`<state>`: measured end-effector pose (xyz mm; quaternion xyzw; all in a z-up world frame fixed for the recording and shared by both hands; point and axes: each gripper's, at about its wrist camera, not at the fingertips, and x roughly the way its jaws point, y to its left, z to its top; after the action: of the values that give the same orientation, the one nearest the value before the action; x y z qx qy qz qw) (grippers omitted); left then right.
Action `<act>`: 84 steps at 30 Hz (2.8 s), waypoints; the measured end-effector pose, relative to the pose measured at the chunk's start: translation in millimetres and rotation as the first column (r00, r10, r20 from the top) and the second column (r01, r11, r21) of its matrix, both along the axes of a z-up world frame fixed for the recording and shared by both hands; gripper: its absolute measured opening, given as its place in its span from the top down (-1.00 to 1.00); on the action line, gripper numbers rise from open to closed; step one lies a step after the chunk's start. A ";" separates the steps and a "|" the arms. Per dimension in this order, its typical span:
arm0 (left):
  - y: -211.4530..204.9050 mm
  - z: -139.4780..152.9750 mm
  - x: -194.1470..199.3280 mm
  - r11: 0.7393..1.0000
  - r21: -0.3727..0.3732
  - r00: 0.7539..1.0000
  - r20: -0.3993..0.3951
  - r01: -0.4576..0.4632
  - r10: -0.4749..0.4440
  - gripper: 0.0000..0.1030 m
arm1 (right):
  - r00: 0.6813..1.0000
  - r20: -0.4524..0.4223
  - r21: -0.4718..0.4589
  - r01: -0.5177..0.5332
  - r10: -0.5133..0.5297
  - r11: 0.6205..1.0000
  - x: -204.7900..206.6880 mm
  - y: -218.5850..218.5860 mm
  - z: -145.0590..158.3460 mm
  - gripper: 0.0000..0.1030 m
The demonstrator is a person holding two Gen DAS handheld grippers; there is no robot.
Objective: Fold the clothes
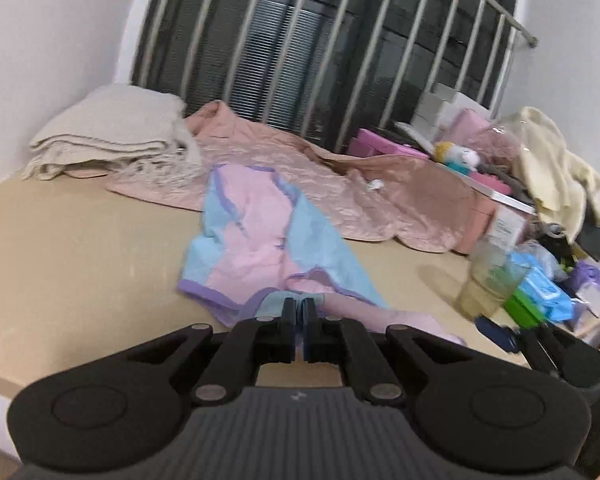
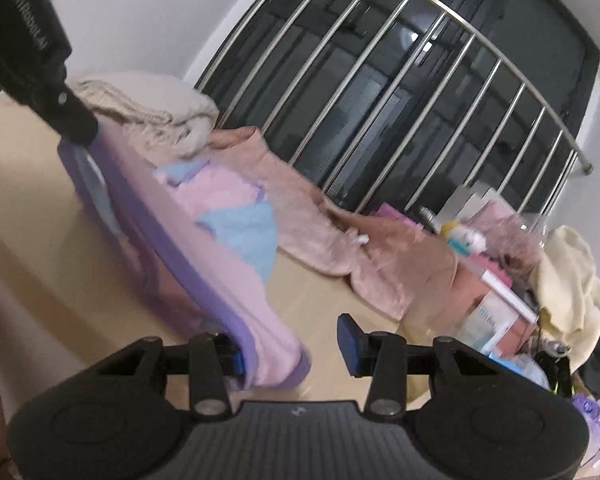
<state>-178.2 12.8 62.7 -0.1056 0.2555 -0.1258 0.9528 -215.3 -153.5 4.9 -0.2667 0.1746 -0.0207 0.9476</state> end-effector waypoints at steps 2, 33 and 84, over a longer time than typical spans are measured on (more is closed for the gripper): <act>6.1 -2.5 1.0 0.999 -0.022 0.999 -0.004 -0.035 0.035 0.96 | 1.000 0.003 0.002 -0.005 0.005 1.000 -1.6 1.1 0.1 0.20; -28.8 -27.0 -3.6 0.964 0.262 0.970 0.244 -0.054 -0.012 0.98 | 0.982 -0.060 0.050 -0.178 0.181 0.983 16.5 -7.6 38.8 0.85; 9.0 313.6 94.9 0.969 0.155 0.716 0.697 -0.190 0.029 0.97 | 0.851 0.517 0.074 -0.153 0.094 0.985 151.5 -12.9 331.3 0.80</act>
<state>-83.4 21.8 376.4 0.0374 -0.1119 -0.0706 0.9905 -63.8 -166.4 336.3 -0.2088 -0.0996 -0.0201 0.9727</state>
